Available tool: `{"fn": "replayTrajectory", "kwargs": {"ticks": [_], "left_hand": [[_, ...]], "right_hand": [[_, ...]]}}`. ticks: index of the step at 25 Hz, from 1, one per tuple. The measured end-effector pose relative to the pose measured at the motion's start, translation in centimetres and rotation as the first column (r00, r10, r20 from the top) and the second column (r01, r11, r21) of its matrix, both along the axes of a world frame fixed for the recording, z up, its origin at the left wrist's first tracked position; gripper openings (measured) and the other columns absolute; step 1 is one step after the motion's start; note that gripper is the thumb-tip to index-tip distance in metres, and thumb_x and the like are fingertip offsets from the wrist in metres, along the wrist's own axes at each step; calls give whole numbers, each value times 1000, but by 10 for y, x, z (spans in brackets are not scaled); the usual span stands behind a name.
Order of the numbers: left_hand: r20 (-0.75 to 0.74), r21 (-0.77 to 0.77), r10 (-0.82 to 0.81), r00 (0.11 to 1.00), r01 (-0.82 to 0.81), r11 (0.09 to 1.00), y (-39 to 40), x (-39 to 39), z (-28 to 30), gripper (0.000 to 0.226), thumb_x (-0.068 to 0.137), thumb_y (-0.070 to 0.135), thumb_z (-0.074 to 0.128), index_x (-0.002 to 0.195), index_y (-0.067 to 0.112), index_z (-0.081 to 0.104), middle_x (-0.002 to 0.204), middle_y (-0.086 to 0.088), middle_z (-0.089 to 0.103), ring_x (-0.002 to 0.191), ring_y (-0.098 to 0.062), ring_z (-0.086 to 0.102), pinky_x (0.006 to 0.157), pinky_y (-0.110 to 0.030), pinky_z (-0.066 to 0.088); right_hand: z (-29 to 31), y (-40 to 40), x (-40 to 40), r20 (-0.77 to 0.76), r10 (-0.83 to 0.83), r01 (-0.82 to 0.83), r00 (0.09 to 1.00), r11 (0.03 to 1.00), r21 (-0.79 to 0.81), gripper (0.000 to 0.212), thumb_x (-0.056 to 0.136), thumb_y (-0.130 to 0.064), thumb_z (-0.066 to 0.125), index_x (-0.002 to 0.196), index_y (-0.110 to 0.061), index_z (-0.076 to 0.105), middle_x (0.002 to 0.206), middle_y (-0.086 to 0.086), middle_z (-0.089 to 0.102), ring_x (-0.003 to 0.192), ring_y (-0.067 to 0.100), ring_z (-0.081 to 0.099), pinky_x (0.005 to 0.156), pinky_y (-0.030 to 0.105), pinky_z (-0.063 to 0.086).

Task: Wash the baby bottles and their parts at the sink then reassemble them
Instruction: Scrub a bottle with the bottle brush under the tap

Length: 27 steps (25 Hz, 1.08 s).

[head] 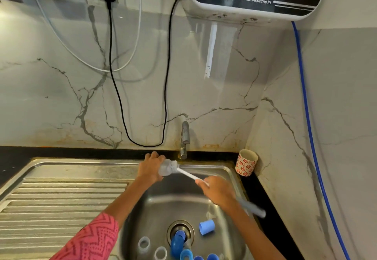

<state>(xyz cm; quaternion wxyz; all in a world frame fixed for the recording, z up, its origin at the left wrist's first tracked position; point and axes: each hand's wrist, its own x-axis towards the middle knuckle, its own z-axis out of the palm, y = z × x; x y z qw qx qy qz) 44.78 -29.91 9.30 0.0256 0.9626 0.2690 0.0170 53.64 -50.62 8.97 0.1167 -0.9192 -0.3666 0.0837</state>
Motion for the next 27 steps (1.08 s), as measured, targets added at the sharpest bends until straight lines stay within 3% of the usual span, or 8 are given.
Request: {"fn": "replayTrajectory", "kwargs": {"ticks": [2, 4, 7, 9, 12, 16, 20, 27], "left_hand": [[87, 49, 46, 995, -51, 998, 1, 6, -5, 65, 76, 26, 73, 132, 24, 41, 134, -3, 37, 124, -21, 36, 95, -32, 45], [111, 123, 26, 994, -40, 992, 1, 9, -11, 60, 78, 22, 71, 131, 22, 41, 135, -3, 37, 125, -20, 36, 95, -30, 44], [91, 230, -21, 996, 0, 973, -1, 10, -25, 60, 80, 20, 68, 132, 20, 39, 136, -3, 40, 127, -20, 36, 94, -30, 44], [53, 272, -49, 997, 33, 962, 0, 9, -31, 60, 82, 19, 66, 134, 18, 36, 138, -4, 39, 129, -20, 35, 96, -32, 43], [26, 284, -77, 997, 66, 957, 0, 8, -34, 64, 83, 18, 65, 138, 16, 31, 141, -6, 36, 132, -22, 32, 100, -34, 41], [26, 221, -15, 1000, 9, 975, -2, 11, -34, 70, 78, 20, 71, 136, 18, 32, 137, -3, 39, 128, -21, 35, 93, -33, 47], [-204, 42, -25, 979, 34, 999, 8, 2, -32, 73, 74, 26, 75, 137, 18, 38, 133, -5, 49, 122, -21, 46, 101, -33, 42], [-25, -364, 90, 996, -93, 927, -8, 3, -38, 60, 71, 40, 75, 121, 12, 56, 113, -6, 62, 101, -19, 59, 86, -29, 49]], "right_hand": [[-3, 4, -15, -438, -101, 173, 893, 977, 128, 46, 97, -52, 37, 63, -23, 47, 56, -6, 42, 47, 7, 38, 47, 21, 34], [-6, 0, -28, -822, -101, 356, 560, 926, 128, 47, 96, -51, 41, 63, -19, 47, 50, -7, 36, 37, 5, 28, 36, 16, 22], [-12, -10, -29, -971, -65, 386, 231, 922, 30, 50, 96, -52, 41, 60, -18, 44, 47, -8, 29, 36, 3, 21, 33, 14, 15], [-13, -14, -30, -953, -106, 376, 283, 927, 8, 51, 96, -53, 39, 61, -17, 42, 46, -8, 30, 35, 3, 20, 33, 14, 14], [-13, -16, -35, -809, -166, 369, 564, 927, 67, 50, 96, -53, 38, 62, -17, 45, 45, -8, 37, 34, 4, 27, 35, 17, 19], [-8, -21, -34, -215, -136, 144, 967, 989, 21, 51, 98, -53, 29, 71, -18, 53, 66, -3, 48, 62, 15, 48, 53, 25, 35], [-5, -36, -28, 190, -20, 44, 982, 991, -123, 54, 100, -51, 24, 103, -13, 62, 94, 6, 67, 88, 23, 64, 73, 30, 47], [-26, -24, -31, 25, -150, 150, 988, 989, 10, 58, 99, -53, 22, 101, -12, 64, 86, 4, 62, 80, 22, 58, 71, 31, 44]]}}
